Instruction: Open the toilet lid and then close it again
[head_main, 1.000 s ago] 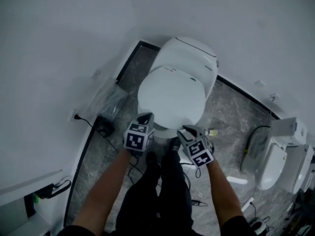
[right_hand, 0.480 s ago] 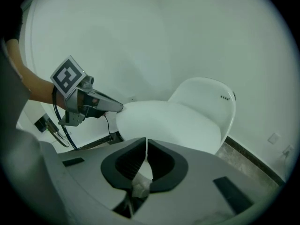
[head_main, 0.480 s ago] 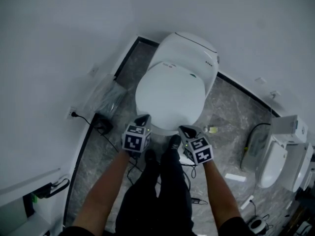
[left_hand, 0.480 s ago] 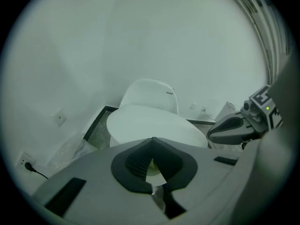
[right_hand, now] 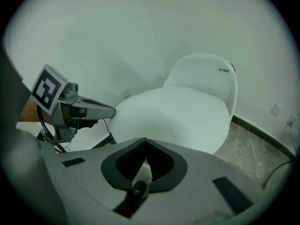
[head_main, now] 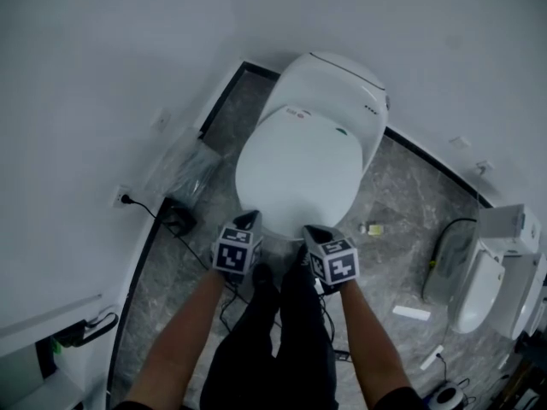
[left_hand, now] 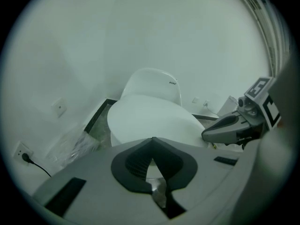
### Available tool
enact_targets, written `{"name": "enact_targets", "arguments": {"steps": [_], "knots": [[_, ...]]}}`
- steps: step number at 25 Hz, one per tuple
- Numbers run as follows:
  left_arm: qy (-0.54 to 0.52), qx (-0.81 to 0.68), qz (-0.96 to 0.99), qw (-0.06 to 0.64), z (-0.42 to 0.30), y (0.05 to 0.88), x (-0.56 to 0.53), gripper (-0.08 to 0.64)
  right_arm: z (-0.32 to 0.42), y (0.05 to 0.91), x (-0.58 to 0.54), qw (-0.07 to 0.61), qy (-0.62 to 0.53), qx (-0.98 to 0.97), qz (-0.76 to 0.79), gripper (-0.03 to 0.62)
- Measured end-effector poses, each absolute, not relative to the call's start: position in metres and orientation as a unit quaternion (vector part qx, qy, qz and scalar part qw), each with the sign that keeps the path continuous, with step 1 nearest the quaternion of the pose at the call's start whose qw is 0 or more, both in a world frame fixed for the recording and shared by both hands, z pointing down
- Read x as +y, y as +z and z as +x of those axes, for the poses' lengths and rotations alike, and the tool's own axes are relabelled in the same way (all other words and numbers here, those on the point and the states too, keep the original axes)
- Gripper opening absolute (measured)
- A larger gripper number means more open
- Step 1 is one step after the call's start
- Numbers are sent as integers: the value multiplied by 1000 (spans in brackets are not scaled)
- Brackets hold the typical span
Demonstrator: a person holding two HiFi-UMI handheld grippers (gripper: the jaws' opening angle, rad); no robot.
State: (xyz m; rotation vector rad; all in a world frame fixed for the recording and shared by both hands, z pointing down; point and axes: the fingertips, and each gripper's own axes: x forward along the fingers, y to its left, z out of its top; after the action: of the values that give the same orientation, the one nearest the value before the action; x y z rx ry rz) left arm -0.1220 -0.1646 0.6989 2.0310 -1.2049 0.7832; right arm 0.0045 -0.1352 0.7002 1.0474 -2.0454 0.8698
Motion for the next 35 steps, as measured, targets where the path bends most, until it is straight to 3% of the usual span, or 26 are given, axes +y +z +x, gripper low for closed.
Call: {"name": "enact_targets", "arguments": {"steps": [35], "knots": [[369,-421,758,336,-130,824,-140,6,-3,815,-111,373,389,-733,416,15]]}}
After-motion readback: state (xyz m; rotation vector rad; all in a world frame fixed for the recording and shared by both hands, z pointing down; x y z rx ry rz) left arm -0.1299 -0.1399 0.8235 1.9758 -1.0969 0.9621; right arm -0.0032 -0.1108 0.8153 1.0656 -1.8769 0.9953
